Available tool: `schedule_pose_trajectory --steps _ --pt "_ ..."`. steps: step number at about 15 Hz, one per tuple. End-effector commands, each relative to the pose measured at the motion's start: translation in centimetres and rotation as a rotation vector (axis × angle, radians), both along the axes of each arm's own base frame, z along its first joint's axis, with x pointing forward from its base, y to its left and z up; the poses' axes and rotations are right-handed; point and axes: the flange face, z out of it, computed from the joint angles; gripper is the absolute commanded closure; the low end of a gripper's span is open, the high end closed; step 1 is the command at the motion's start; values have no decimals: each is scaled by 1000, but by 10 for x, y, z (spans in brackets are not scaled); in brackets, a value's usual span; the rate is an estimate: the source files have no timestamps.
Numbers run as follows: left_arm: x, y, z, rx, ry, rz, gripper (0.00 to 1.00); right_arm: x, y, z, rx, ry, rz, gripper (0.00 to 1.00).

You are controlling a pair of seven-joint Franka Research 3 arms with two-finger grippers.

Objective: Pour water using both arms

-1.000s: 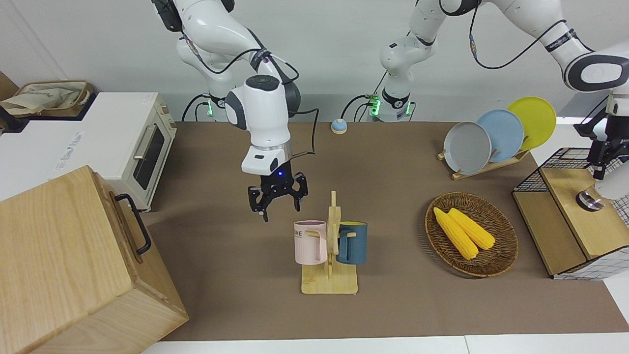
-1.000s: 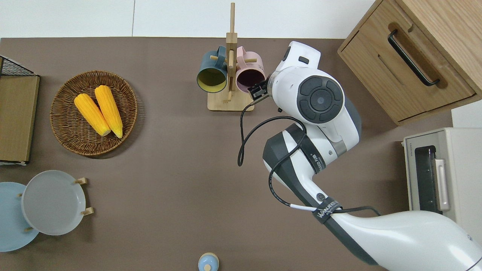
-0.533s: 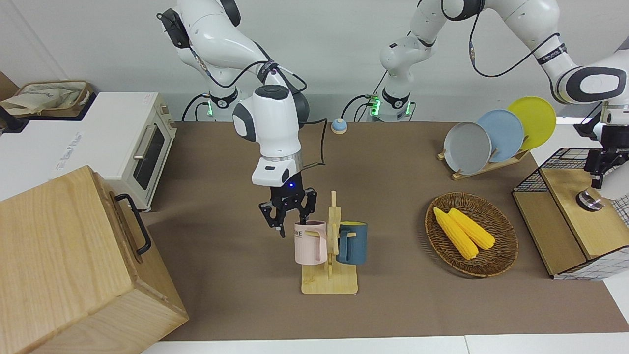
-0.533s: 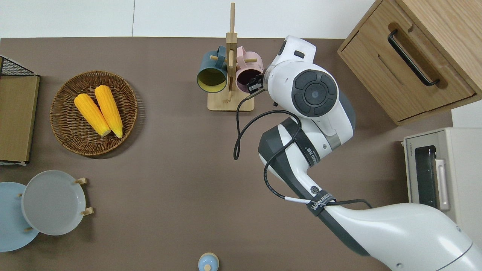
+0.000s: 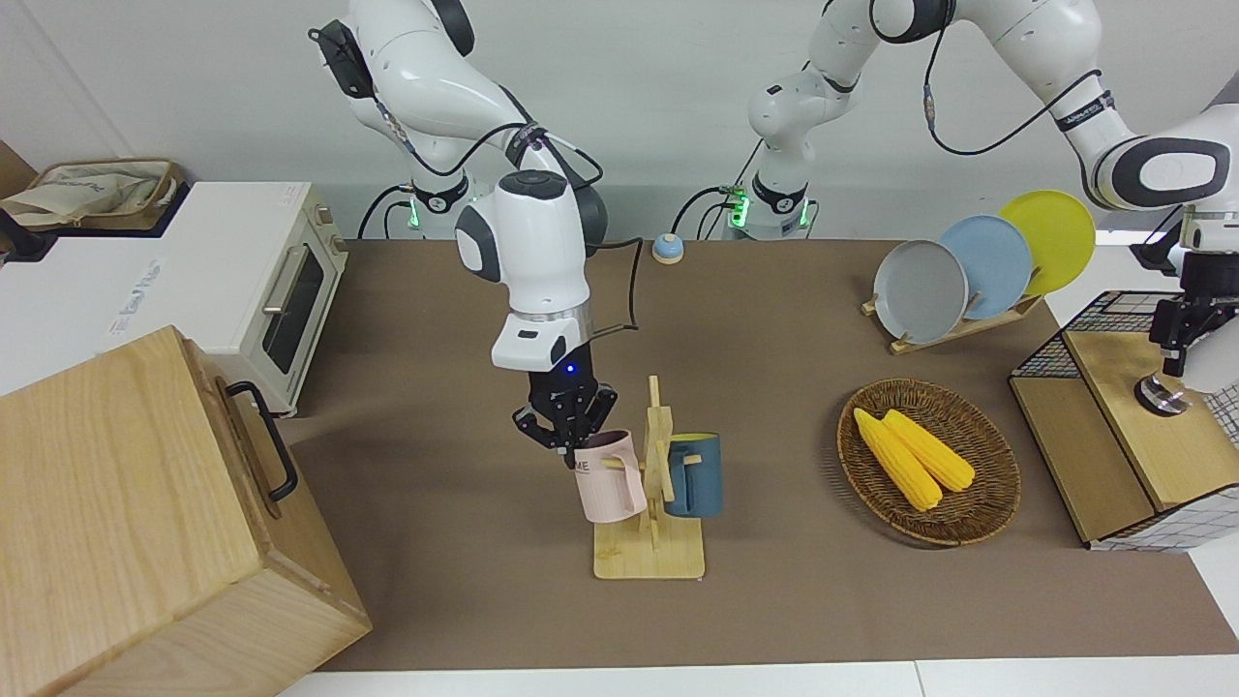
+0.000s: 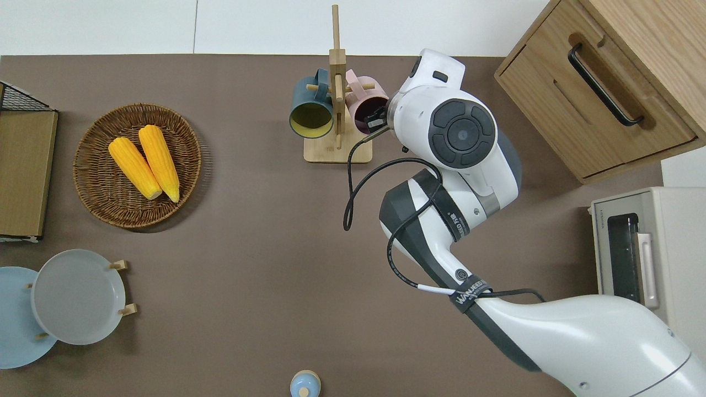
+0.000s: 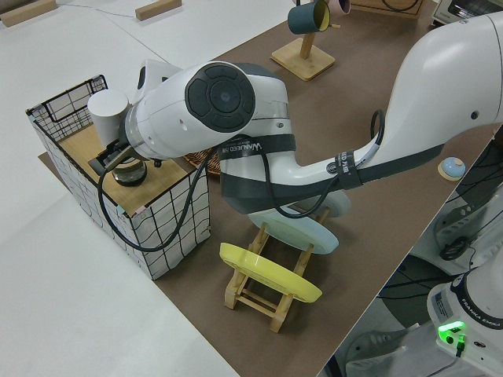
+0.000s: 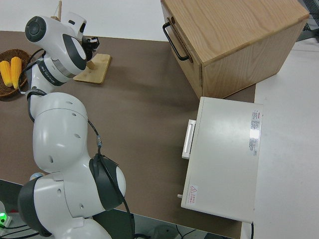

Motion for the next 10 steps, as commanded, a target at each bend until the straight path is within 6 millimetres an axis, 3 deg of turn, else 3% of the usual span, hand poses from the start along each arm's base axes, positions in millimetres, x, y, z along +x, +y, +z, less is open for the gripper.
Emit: schedule_pose_trajectory --steps 1,2,4,10 --pt "4 -2 -4 5 -23 1 769 4 4 0 -1 -16 -1 1000" --pt "4 -2 -4 3 -23 3 884 4 4 0 -1 -16 0 1000" --pt "4 -2 -4 2 -22 5 959 4 4 1 -3 -17 0 1000" --pt "9 -4 15 -14 -42 28 975 4 -3 8 -28 -21 -2 1000"
